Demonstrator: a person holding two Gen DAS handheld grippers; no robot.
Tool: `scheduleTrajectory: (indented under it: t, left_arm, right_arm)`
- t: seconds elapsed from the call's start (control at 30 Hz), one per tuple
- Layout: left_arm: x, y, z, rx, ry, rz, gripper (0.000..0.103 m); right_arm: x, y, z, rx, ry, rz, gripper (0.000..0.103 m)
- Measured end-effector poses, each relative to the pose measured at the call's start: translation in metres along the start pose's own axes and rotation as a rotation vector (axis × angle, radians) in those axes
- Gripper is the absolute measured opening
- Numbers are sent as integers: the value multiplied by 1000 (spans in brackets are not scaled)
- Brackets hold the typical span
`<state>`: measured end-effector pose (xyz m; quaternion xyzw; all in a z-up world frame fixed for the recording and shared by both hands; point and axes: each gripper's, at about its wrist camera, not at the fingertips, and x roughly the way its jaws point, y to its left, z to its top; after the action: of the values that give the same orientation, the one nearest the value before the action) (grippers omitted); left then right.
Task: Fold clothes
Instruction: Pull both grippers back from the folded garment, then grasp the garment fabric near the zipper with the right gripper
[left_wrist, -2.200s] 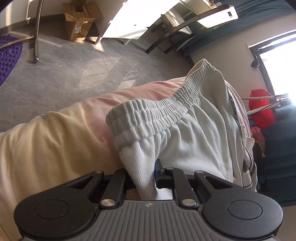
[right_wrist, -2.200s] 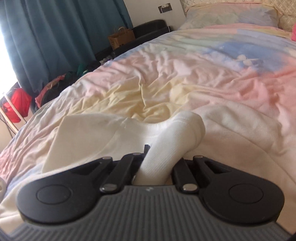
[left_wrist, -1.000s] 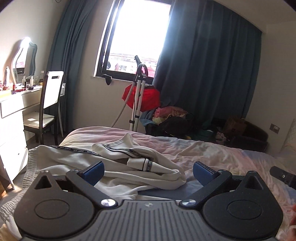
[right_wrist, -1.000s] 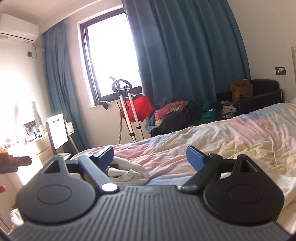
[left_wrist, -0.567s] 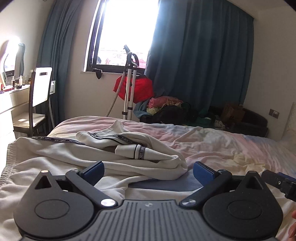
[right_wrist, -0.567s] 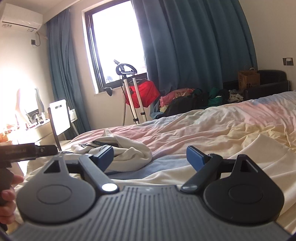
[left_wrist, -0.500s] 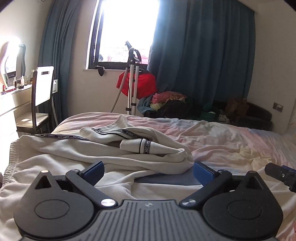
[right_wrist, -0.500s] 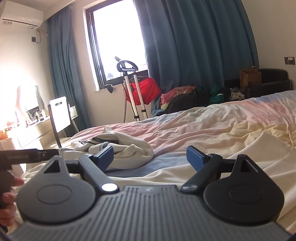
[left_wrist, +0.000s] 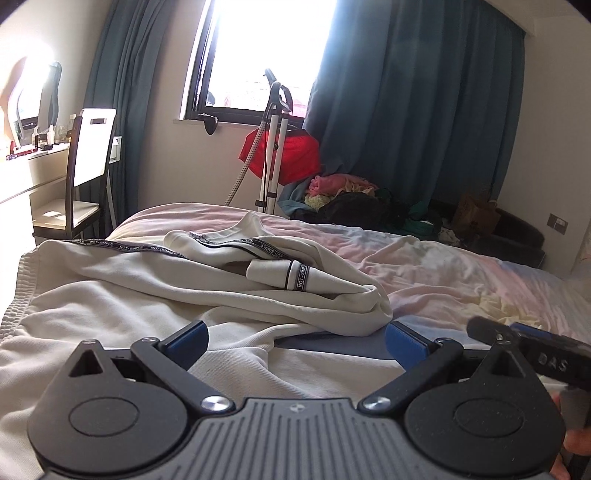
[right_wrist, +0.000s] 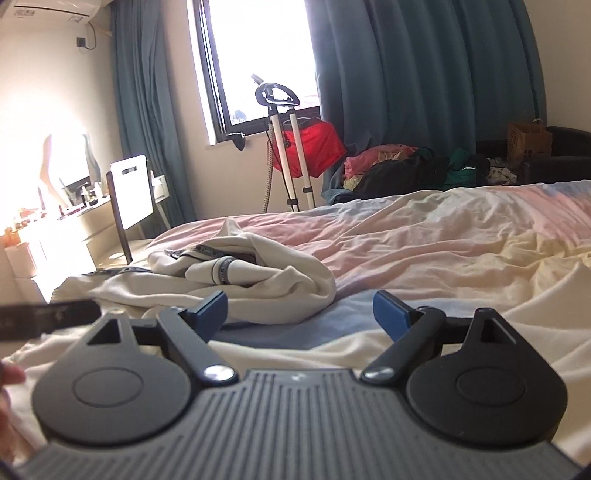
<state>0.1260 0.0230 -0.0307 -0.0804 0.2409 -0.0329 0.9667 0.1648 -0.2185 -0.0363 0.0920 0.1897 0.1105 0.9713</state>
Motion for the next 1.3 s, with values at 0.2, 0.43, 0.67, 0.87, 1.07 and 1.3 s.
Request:
scheduleTrajectory:
  t: [0.2, 0.43, 0.67, 0.87, 1.07, 1.3]
  left_arm:
    - [13, 23, -2, -58, 26, 15, 103]
    - [51, 50, -11, -114, 18, 99, 103]
    - [70, 60, -27, -180, -37, 85, 101]
    - [92, 69, -33, -197, -14, 78, 102]
    - [91, 64, -34, -177, -3, 88, 102]
    - [76, 58, -33, -175, 11, 82, 102]
  right_arm:
    - [150, 42, 70, 19, 140, 122, 81]
    - [307, 111, 95, -241, 279, 78, 76]
    - [418, 140, 74, -388, 455, 11, 55]
    - [414, 126, 80, -334, 371, -47, 9]
    - [335, 57, 153, -177, 103, -236, 8]
    - [215, -95, 210, 60, -110, -607, 8]
